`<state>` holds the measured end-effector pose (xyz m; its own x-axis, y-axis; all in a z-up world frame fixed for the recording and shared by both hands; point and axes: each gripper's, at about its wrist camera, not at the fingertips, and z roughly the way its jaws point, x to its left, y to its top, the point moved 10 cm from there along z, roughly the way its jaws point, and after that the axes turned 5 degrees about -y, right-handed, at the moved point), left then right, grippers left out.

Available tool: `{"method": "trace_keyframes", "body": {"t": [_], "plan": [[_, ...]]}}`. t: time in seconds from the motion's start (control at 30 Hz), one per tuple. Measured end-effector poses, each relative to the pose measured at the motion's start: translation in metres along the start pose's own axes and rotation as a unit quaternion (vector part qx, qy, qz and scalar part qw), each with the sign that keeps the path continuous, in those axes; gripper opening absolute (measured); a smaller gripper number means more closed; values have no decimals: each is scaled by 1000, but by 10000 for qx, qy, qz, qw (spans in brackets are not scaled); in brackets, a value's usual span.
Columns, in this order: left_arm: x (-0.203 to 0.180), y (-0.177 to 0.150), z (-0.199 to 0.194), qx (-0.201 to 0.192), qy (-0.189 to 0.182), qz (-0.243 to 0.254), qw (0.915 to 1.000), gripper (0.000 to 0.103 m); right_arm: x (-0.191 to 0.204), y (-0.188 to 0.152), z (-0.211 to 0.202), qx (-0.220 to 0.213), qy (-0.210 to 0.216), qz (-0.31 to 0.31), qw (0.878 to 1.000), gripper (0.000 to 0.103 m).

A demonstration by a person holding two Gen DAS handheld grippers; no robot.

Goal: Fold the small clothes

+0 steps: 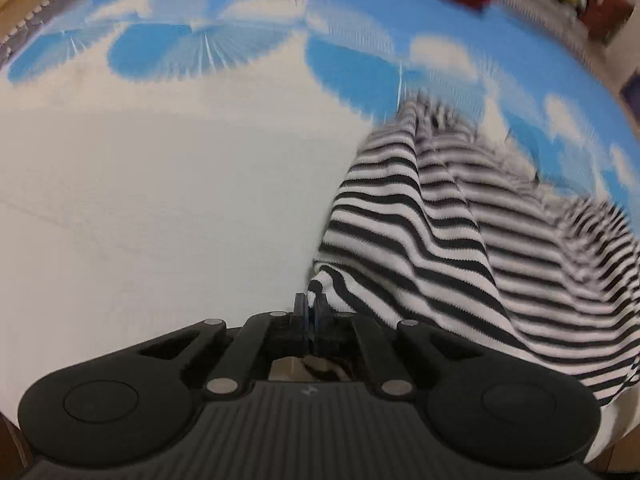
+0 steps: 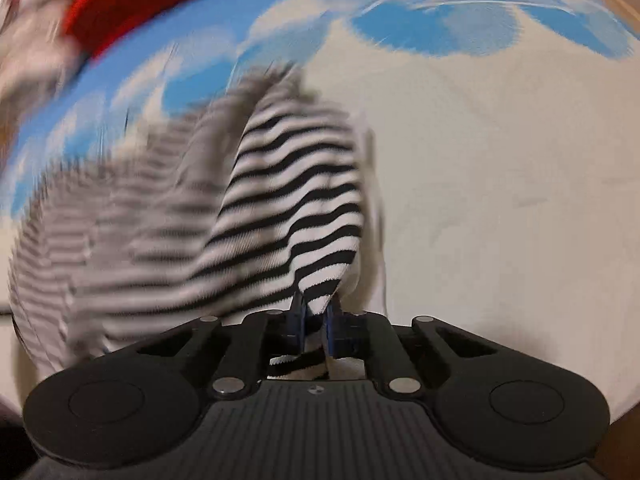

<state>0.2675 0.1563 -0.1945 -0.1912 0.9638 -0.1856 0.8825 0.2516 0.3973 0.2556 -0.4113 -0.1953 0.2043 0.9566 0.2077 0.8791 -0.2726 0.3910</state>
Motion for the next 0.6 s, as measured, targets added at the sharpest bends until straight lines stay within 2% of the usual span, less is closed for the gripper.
{"method": "trace_keyframes", "body": {"t": [0.07,0.13,0.2,0.23,0.3,0.37,0.4,0.43,0.5,0.6], "plan": [[9,-15,15,501,225,15,9985,2,-15,-3,1,71,-211,160,9996,8],[9,-32,30,1016,293,142,9943,2,-19,-13,11,312,-445,-33,9985,8],[10,-36,32,1109,418,198,9928,6,-17,-21,18,440,-692,-387,9959,8],[11,-35,31,1084,475,174,9928,8,-15,-21,18,432,-741,-442,9953,9],[13,-29,26,945,605,125,9936,17,-14,-20,18,412,-775,-412,9953,12],[15,-18,17,653,806,190,9944,28,-15,-15,13,258,-899,-418,9947,22],[15,-10,14,494,844,247,9949,29,-17,-11,9,124,-970,-402,9944,28],[11,-3,8,275,810,309,9959,29,-21,-7,6,-7,-1014,-367,9942,32],[-4,9,0,-97,559,390,9976,29,-21,5,-4,-375,-1072,-356,9929,32],[-32,15,-8,-364,25,527,9979,29,-11,17,-15,-815,-884,-432,9918,32]]}}
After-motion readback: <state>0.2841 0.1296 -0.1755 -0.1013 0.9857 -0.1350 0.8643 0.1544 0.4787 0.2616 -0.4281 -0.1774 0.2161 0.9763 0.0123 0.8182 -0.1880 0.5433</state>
